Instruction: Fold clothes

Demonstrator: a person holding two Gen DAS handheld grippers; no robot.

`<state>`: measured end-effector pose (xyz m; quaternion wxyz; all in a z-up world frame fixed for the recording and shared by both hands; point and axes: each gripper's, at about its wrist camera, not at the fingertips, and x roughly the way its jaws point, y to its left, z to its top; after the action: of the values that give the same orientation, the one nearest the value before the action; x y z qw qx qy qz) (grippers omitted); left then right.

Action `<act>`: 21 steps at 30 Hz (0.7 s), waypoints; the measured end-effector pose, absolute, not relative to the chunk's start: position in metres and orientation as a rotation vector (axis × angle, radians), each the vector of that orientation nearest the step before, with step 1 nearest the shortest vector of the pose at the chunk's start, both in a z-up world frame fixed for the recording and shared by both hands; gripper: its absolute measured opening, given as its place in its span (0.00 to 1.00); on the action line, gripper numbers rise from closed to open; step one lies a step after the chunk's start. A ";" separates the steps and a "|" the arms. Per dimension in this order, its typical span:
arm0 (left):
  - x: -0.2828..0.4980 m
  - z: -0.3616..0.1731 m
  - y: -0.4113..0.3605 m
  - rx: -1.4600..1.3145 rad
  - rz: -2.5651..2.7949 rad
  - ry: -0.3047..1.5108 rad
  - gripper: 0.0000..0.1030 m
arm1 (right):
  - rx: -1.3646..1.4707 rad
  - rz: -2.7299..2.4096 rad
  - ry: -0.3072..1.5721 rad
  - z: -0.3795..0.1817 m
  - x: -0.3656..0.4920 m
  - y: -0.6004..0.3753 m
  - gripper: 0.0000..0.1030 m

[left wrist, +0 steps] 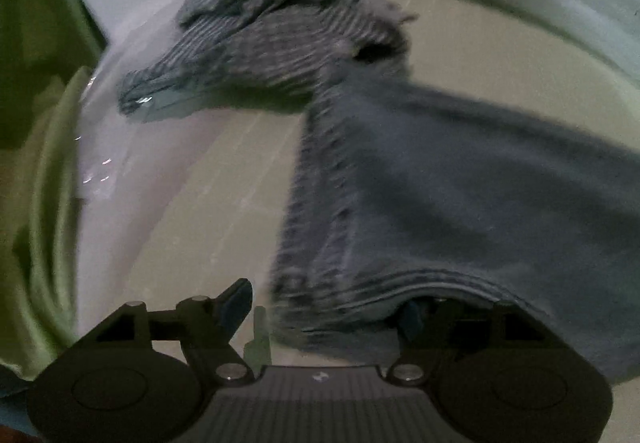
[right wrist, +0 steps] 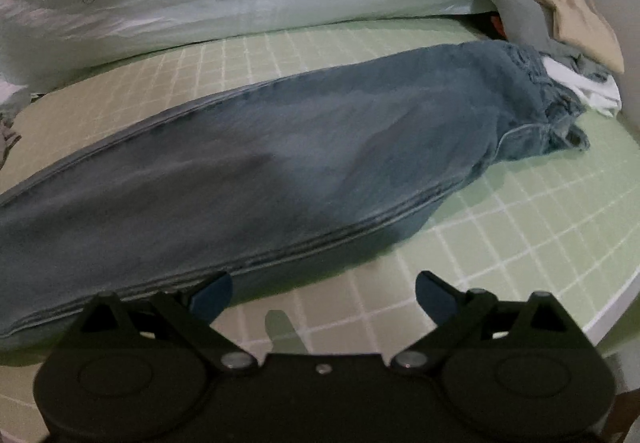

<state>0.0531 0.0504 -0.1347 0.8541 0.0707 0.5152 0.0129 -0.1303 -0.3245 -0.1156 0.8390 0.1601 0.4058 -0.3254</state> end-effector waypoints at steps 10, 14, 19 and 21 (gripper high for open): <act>0.026 -0.140 0.107 0.107 0.073 1.134 0.83 | 0.368 -0.701 0.846 -0.114 -0.123 -0.308 0.96; 0.031 -0.132 0.112 0.081 0.111 1.102 0.83 | 0.365 -0.700 0.847 -0.113 -0.117 -0.302 0.96; 0.038 -0.115 0.116 0.057 0.181 1.027 0.82 | 0.343 -0.692 0.837 -0.107 -0.114 -0.297 0.96; 0.043 -0.109 0.124 -0.006 0.185 1.012 0.82 | 0.336 -0.691 0.834 -0.105 -0.112 -0.295 0.96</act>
<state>0.0431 0.1237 -0.1092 0.8707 -0.0027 0.4839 0.0884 -0.1124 -0.2953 -0.1051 0.8434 0.1591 0.3952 -0.3274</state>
